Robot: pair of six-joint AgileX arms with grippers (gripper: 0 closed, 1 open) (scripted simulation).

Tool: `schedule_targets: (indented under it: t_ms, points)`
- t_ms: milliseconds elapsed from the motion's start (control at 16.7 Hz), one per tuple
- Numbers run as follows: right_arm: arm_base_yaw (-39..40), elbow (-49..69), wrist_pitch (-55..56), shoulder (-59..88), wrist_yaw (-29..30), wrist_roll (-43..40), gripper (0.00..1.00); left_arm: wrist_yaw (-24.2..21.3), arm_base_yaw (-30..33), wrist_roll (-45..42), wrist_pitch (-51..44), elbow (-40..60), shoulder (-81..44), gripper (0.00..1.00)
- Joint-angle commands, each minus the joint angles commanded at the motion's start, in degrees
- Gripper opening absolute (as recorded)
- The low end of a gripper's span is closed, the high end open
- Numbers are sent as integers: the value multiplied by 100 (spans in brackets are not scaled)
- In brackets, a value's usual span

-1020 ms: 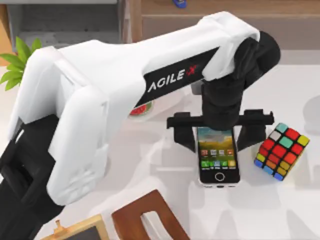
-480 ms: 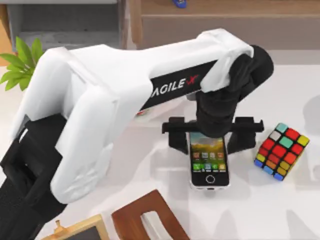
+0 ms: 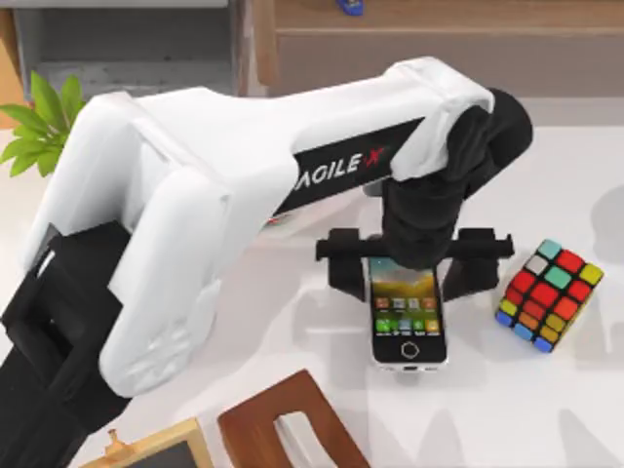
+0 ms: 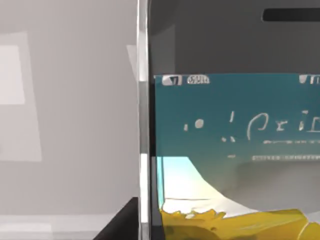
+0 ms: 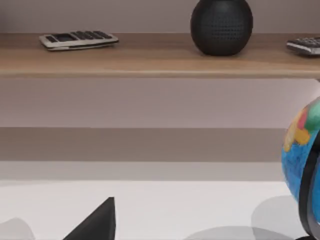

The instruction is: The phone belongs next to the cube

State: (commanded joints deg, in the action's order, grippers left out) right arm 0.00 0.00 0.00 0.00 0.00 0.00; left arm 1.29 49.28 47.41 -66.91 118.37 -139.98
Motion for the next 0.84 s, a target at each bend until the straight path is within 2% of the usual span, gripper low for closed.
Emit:
schedule_targets:
  t_ms: [480, 840]
  points:
    - [0, 0, 0, 0, 0, 0, 100, 0, 0, 0, 0, 0, 0, 98]
    - [0, 0, 0, 0, 0, 0, 100, 0, 0, 0, 0, 0, 0, 100]
